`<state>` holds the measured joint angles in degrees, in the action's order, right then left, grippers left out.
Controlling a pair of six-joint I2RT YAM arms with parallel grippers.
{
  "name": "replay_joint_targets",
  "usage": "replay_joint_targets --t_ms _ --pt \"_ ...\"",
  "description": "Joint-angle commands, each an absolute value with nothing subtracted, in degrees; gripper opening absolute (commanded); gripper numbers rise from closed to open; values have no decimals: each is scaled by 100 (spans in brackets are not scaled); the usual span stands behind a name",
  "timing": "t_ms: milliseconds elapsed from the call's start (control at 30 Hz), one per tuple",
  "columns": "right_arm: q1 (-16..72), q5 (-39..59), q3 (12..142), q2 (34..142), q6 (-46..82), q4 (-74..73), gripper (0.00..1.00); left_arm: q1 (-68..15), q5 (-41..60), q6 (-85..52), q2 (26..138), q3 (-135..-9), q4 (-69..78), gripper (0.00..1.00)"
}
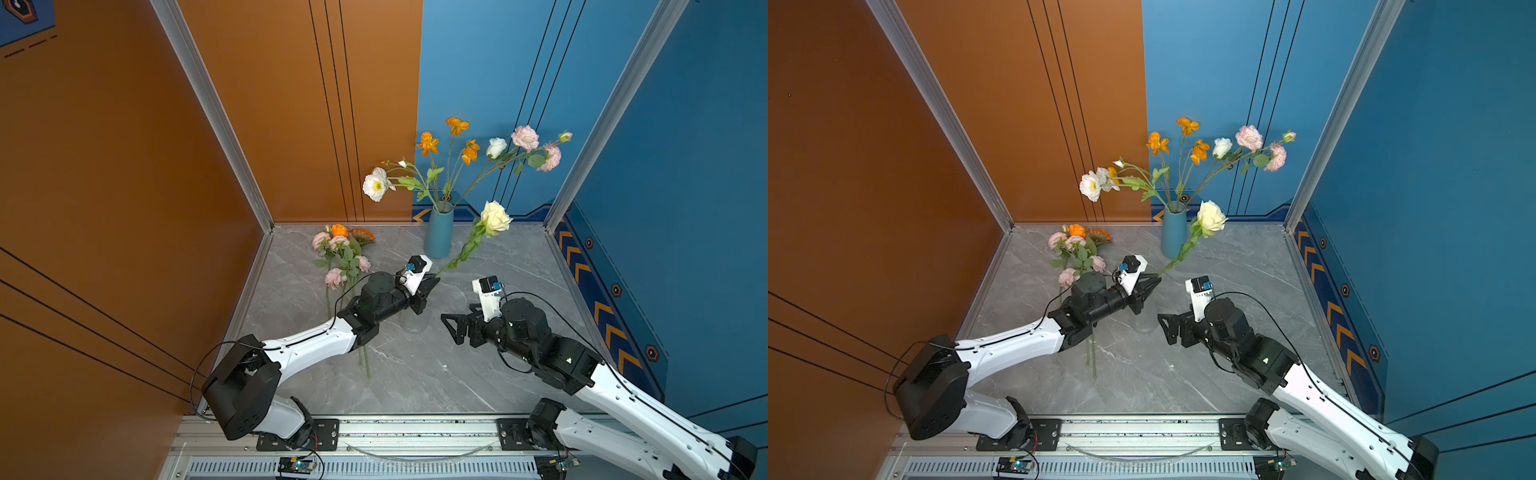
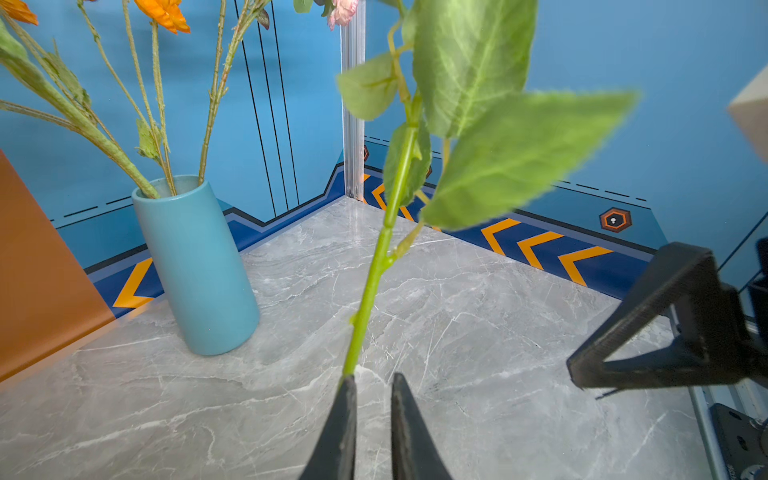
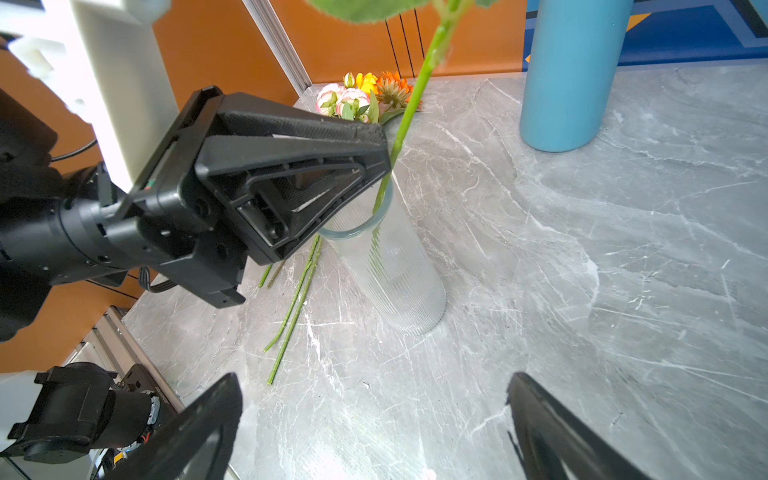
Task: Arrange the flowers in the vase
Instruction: 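Open the left gripper to release the white rose in the glass vase, then move the left gripper down onto the pink rose stems and close it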
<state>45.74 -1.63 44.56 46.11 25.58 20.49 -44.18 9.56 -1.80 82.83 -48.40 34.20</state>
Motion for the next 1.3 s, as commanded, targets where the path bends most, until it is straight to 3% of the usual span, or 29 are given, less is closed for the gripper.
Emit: replay_joint_targets --t_ms 0,367,500,700,900,1000,1100,1167,1267 --pt "4551 -96 4447 4509 2642 1982 100 -4368 819 -246 8153 -4677 3580 22" --pt "4632 -145 4078 4315 2884 1853 100 -4327 407 -336 7248 -4160 3394 52" --pt "4784 -129 3905 4384 3049 1538 100 -4302 -141 -439 6793 -4235 2419 56" --pt "5314 -583 3942 4716 2915 1409 100 -3929 -1271 -1008 6156 -4586 128 55" --pt "5879 -1038 3980 4969 2778 1061 100 -3141 -1541 -1568 5828 -4239 -545 55" --pt "6029 -1062 4048 5201 2764 887 100 -2316 -846 -2102 6209 -4403 -1179 53" --pt "6187 -1046 4143 5563 2734 761 100 -1701 259 -2413 6944 -4642 -1464 44" --pt "6280 -1020 4213 5756 2720 736 100 -1520 712 -2565 7402 -4783 -1506 35" --pt "6419 -1025 4276 5952 2690 696 100 -1451 793 -2812 7908 -4874 -1389 34"
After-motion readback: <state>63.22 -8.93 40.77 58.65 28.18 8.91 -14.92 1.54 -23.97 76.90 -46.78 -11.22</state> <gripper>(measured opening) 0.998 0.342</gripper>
